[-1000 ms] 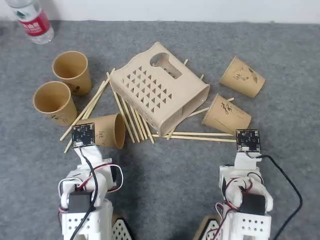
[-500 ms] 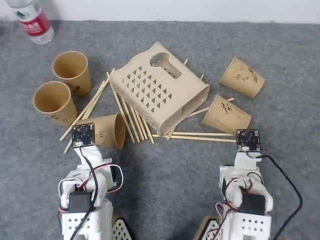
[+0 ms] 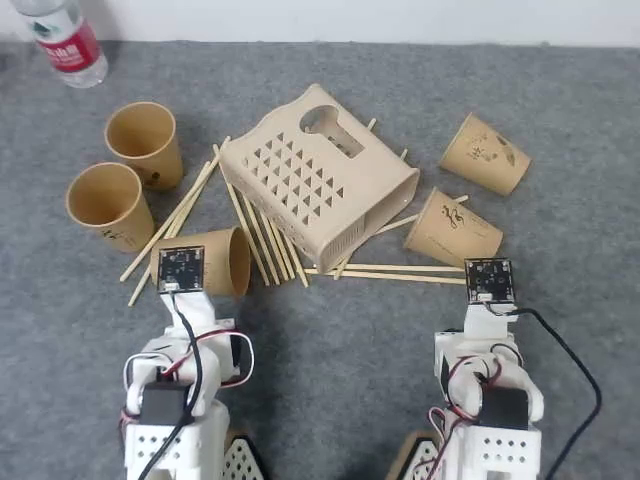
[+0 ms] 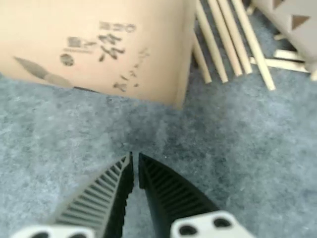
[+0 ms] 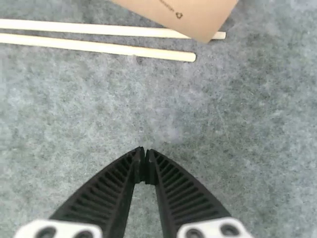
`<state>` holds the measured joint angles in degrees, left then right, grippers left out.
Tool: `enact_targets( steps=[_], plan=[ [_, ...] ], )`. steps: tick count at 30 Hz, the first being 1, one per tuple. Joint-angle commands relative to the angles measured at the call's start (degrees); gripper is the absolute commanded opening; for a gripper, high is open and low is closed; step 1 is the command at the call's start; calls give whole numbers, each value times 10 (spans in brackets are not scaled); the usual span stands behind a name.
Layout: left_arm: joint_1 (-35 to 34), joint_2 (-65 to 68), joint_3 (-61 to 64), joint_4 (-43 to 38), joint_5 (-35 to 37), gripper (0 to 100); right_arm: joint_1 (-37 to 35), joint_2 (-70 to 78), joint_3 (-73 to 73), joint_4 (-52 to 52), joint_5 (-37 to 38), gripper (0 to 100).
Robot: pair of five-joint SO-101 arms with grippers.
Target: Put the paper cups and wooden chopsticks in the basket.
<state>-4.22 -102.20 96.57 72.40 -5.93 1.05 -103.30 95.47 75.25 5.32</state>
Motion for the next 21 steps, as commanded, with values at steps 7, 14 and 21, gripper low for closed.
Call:
enact_targets(
  steps=[7,14,21],
  plan=[
    [6,0,-3,-13,3,13,-7,-6,10,-2,1,9],
    [6,0,0,-145,4,14,6,-6,-54,-36,4,8],
    [7,0,-5,-84,-41,16,7,-6,-202,-124,69,11]
  ],
)
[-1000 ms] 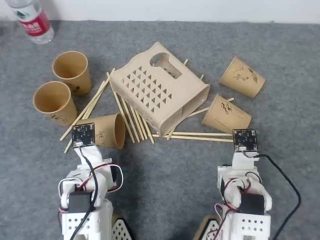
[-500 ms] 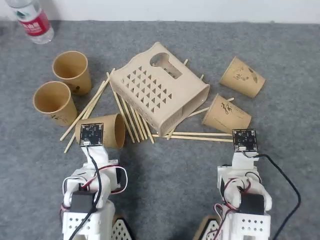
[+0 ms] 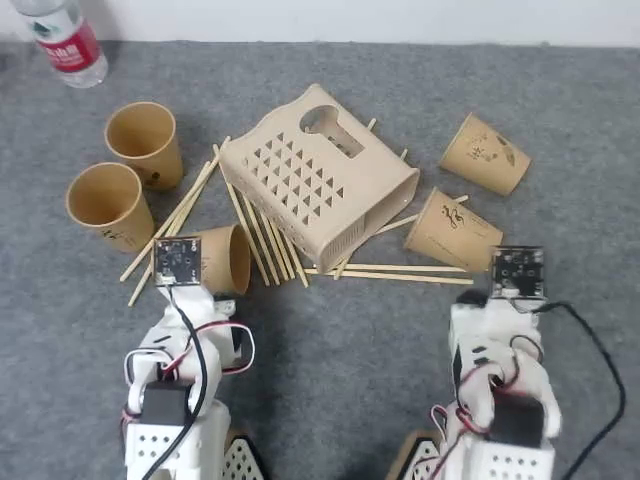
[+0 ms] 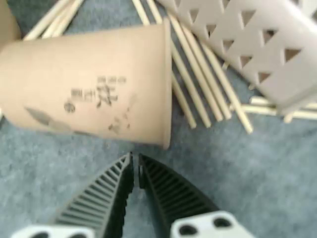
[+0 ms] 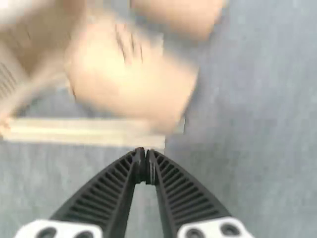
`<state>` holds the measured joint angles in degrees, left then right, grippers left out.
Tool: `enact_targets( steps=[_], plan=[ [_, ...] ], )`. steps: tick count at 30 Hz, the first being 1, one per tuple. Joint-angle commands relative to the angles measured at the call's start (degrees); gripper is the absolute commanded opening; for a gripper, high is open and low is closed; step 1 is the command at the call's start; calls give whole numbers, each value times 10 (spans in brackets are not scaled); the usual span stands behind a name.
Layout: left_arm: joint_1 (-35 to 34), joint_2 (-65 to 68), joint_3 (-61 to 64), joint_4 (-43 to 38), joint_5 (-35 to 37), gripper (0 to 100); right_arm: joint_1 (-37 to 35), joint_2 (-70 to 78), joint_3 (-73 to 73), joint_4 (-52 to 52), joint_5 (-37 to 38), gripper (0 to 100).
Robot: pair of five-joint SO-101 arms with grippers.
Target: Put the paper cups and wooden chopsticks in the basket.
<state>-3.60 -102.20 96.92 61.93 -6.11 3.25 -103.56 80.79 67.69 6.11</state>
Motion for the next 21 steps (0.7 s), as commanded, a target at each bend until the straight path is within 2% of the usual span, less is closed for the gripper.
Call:
enact_targets(
  steps=[1,3,4,7,11,14,17,21],
  plan=[
    [-2,0,-11,21,-60,16,-23,-3,-58,-66,114,20],
    [-2,0,-12,22,-91,16,-41,-3,-61,-119,220,66],
    [-3,0,-12,23,-100,16,-55,2,-60,-157,240,86],
    [-3,0,-13,21,-94,16,-81,14,-62,-234,222,91],
    [-3,0,-9,19,-89,16,-84,90,-108,-269,221,87],
    [-3,0,-9,19,-91,16,-86,196,-181,-269,213,87],
    [-3,0,-9,19,-91,16,-87,321,-283,-265,165,87],
    [-14,0,-14,21,-91,16,-119,495,-465,-196,149,87]
  ],
)
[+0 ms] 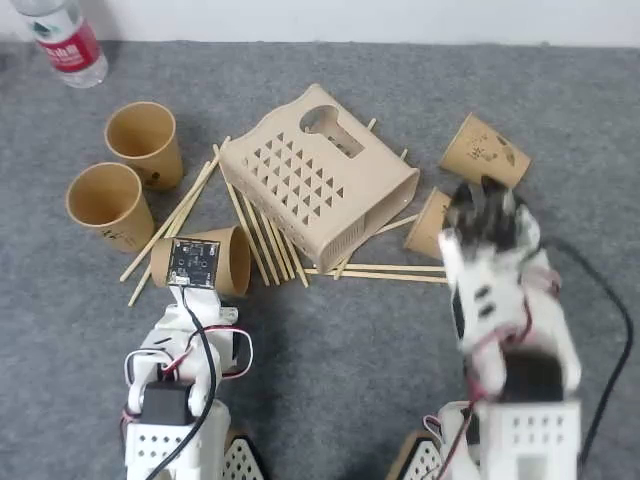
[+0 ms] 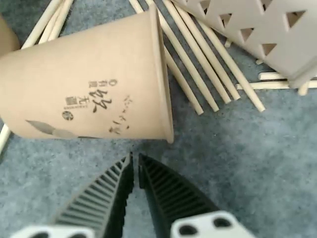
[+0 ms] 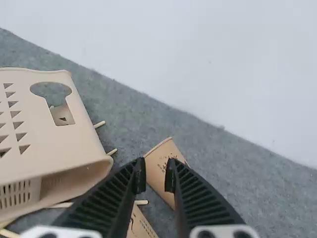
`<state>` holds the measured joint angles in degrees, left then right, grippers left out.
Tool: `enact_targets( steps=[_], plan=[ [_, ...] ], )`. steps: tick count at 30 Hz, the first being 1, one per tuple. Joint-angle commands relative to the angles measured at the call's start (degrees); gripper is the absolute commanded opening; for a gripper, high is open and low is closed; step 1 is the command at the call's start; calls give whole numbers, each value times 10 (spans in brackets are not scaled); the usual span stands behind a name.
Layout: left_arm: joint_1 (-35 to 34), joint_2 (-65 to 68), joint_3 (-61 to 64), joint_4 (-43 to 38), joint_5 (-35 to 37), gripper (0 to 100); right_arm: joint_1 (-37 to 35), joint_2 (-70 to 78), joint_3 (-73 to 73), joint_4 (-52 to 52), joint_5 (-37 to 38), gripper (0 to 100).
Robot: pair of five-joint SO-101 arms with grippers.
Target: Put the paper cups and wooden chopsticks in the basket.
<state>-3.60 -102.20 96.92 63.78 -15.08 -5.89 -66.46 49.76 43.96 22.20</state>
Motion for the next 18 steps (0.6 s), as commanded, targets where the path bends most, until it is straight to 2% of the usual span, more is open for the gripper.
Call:
enact_targets(
  steps=[1,8,10,14,18],
  plan=[
    [-23,0,-14,2,-1,16,-41,168,-202,65,-11,87],
    [-29,0,-14,1,0,16,-152,502,-513,182,-11,90],
    [-29,0,-14,1,0,16,-161,587,-599,195,-11,120],
    [-31,0,-14,1,0,16,-176,727,-751,217,-11,256],
    [-32,0,-13,1,0,16,-209,839,-862,216,16,258]
  ],
)
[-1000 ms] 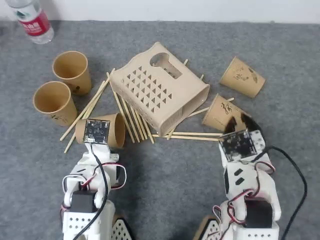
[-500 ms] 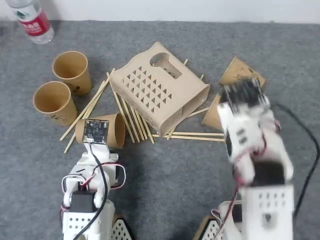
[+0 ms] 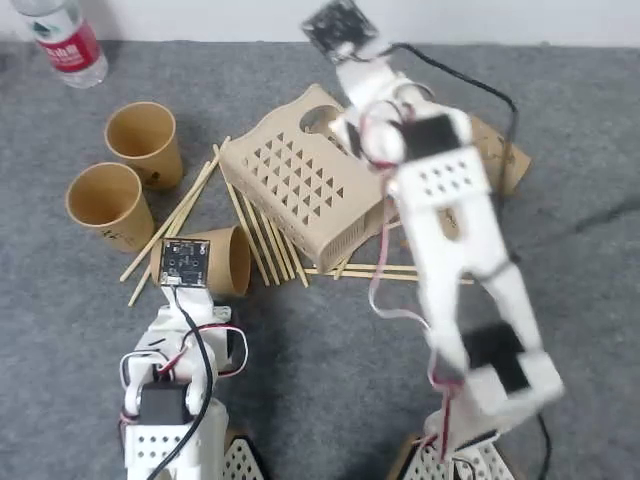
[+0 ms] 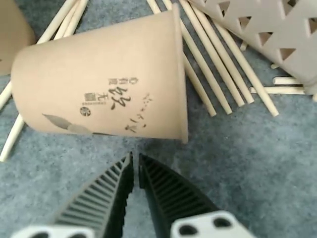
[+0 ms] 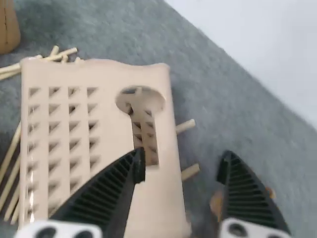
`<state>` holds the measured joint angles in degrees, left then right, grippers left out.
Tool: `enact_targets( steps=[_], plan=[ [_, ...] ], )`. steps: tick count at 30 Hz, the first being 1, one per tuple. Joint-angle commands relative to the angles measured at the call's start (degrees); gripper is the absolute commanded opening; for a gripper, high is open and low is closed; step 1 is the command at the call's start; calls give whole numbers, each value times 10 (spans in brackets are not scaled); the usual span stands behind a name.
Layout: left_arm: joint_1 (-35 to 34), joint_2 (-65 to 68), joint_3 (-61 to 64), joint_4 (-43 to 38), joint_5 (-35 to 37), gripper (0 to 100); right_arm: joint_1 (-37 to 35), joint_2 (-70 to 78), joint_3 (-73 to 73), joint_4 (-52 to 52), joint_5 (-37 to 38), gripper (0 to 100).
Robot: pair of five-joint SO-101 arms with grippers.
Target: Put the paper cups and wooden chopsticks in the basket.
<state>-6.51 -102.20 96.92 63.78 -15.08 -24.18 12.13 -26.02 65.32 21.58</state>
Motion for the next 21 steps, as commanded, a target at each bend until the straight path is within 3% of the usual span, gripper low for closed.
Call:
enact_targets(
  steps=[1,9,14,21],
  plan=[
    [-3,0,-13,1,0,16,-36,80,-127,2,33,257],
    [-3,0,-11,1,0,16,-38,318,-258,-80,49,256],
    [-1,0,-10,1,0,16,-18,411,-345,-80,51,191],
    [0,0,-10,1,0,16,15,421,-505,53,51,209]
  ],
)
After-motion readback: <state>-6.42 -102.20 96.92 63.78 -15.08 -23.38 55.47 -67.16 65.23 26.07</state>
